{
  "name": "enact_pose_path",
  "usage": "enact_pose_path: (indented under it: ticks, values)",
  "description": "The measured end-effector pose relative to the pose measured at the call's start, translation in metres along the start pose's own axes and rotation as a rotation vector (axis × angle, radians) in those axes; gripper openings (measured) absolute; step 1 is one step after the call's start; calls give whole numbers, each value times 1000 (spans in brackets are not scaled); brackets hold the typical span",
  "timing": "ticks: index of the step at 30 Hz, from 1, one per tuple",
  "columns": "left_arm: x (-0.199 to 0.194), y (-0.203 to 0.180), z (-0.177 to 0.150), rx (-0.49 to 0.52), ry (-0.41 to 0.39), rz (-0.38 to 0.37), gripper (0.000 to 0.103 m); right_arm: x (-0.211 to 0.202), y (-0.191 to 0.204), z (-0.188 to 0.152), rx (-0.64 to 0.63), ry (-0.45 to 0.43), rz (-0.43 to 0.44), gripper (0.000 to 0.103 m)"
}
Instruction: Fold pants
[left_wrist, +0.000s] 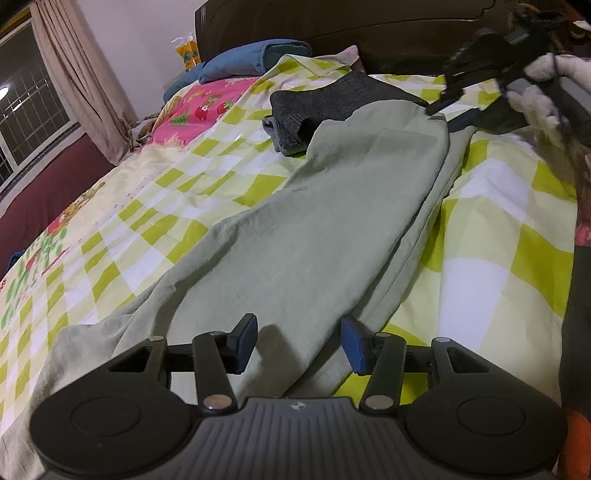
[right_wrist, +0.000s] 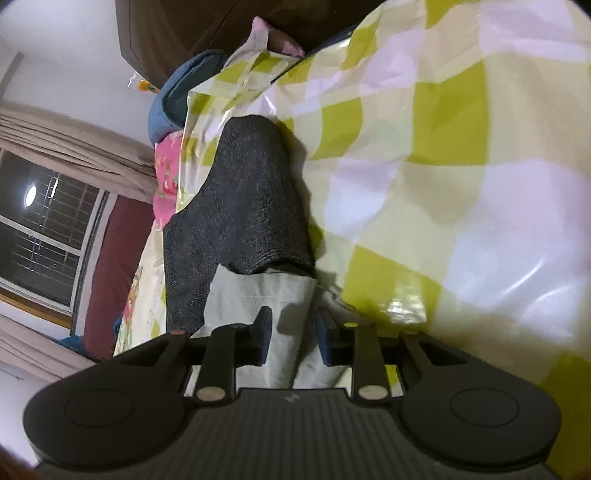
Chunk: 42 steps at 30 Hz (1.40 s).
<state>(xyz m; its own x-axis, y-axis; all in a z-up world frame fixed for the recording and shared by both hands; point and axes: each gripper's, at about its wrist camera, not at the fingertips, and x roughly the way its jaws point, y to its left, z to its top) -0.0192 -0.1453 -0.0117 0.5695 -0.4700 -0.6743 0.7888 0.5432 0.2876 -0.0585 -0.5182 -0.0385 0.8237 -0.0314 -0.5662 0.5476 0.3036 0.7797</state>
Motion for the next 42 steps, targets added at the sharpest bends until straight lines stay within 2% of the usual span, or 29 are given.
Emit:
enact_pose_path:
  ticks: [3, 4, 5, 11, 13, 16, 18, 21, 23, 25, 29, 30, 32, 34, 36, 37, 39, 42]
  values:
    - [0, 0, 1, 5, 2, 3, 64, 9, 7, -1, 5, 2, 25, 25]
    - [0, 0, 1, 7, 2, 4, 64, 8, 8, -1, 9, 1, 30, 12]
    - [0, 1, 1, 8, 2, 6, 64, 6, 9, -1, 13, -2, 46, 4]
    - [-5, -2, 5, 13, -21, 6, 64, -44, 2, -6, 28, -76, 138, 3]
    - [-4, -4, 5, 18, -18, -1, 64, -48, -3, -10, 20, -70, 119, 3]
    - [5, -10, 2, 43, 11, 4, 64, -25, -19, -8, 35, -11, -1, 4]
    - [5, -9, 1, 42, 14, 4, 64, -22, -25, -8, 86, -17, 9, 4]
    - [3, -6, 1, 36, 13, 2, 64, -35, -21, -6, 86, -32, 41, 16]
    - [0, -4, -1, 30, 4, 8, 64, -45, -17, -8, 51, -36, 37, 29]
    - [-2, -2, -3, 14, -3, 10, 64, -49, -16, -14, 38, -26, 29, 34]
    - [-5, 0, -9, -1, -2, 14, 64, -30, -12, -22, 9, 4, 22, 38]
    - [-6, 0, -10, -3, -4, 15, 64, -25, -10, -22, 6, 8, 32, 42]
    - [-9, 1, -11, -12, -11, 16, 64, -15, -3, -21, -20, 13, 48, 58]
    - [-10, 2, -10, -16, -18, 22, 64, -8, 3, -24, -62, 21, 38, 61]
    - [-11, 4, -9, -20, -22, 30, 64, 1, 8, -24, -96, 19, -4, 39]
    - [-12, 6, -9, -20, -26, 38, 64, 5, 7, -24, -86, 44, -19, 8]
    - [-15, 13, -9, -22, -36, 59, 64, 4, 0, -23, -23, 55, 28, 4]
    - [-21, 28, -10, -39, -53, 106, 65, -13, -2, -17, -24, -11, 57, 3]
